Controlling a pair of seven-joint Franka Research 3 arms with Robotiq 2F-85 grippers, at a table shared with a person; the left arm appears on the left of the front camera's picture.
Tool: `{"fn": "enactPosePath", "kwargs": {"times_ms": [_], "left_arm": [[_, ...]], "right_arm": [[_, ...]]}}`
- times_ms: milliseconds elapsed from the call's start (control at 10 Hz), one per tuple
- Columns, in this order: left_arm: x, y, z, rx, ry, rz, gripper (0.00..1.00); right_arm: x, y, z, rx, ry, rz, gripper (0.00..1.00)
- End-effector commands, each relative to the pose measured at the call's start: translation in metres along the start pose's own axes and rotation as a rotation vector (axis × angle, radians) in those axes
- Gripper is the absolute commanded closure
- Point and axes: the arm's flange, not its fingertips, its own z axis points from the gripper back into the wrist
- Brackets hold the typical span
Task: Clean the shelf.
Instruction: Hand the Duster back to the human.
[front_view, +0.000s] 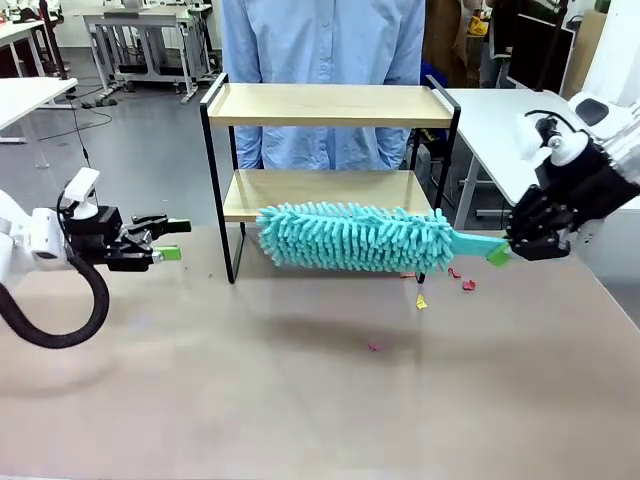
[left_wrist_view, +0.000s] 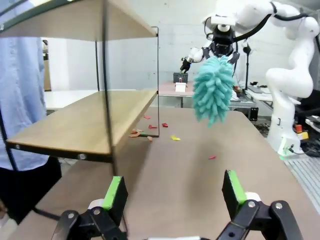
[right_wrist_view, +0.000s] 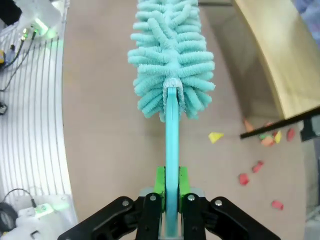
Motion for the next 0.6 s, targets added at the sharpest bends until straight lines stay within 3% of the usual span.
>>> {"fn": "enactPosePath", "kwargs": {"times_ms": [0,200,300,500], "left_arm": [[0.013,-0.034,-0.007,0.09,-0.026,0.022,0.0],[0.013,-0.064,-0.019,0.126,-0.042,0.045,0.0],[0.012,-0.067,-0.022,0.13,-0.017,0.082,0.0],[0.004,-0.055,-0.009,0.09,-0.03,0.037,0.0]], "right_arm": [[0.02,-0.028,-0.018,0.006,-0.052,0.068,0.87],[0.032,-0.036,-0.031,0.003,0.003,0.087,0.87],[0.03,-0.033,-0.027,0.078,0.017,0.088,0.87],[0.026,-0.026,-0.027,0.009,0.006,0.063,0.87]]}}
